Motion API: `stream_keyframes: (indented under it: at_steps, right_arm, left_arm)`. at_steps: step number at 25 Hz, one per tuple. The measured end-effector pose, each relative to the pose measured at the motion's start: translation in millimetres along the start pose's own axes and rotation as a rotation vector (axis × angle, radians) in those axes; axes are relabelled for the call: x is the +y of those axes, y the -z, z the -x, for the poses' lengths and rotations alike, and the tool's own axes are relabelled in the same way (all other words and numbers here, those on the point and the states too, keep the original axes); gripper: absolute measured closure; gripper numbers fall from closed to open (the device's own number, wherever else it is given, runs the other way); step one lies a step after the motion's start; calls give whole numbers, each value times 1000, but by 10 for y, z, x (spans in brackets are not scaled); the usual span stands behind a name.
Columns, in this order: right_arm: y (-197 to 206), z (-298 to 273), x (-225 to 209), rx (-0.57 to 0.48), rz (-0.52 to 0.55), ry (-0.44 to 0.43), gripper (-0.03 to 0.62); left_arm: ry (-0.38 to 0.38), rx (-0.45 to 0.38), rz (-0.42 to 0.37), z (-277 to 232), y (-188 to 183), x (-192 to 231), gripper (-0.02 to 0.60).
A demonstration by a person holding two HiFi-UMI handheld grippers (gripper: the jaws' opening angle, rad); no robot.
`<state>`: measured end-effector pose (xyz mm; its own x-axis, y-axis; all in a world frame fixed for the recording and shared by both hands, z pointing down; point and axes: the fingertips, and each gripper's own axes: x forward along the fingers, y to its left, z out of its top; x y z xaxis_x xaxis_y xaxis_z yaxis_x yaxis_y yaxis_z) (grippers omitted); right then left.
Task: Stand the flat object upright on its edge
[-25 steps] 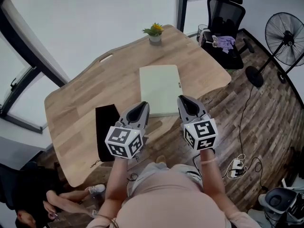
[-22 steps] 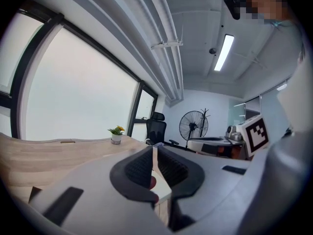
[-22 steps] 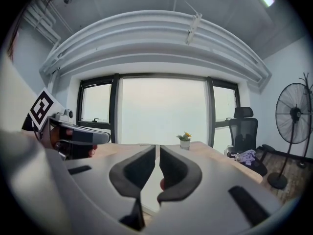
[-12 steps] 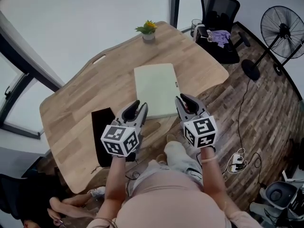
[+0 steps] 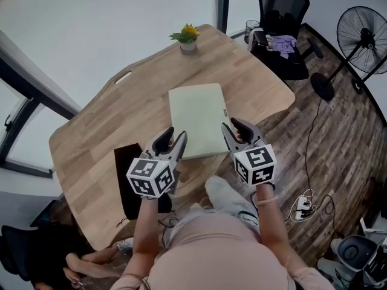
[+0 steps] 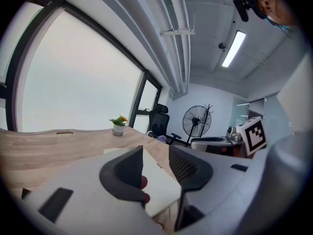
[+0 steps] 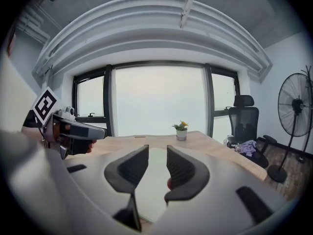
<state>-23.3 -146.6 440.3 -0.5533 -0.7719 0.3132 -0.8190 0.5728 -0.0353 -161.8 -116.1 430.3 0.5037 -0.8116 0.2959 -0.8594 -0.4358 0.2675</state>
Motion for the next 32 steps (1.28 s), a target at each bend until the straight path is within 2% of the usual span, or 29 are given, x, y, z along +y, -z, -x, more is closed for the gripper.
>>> stream_keyframes:
  at_steps: [20,32]
  right_arm:
    - [360,-813,-553,134,-54,-71,446]
    - [699,-1205,-758,228,-105,-104,426]
  left_arm:
    - [-70,98,96,-717,129,612,393]
    - [-96,219,183,-1002,507,968,362]
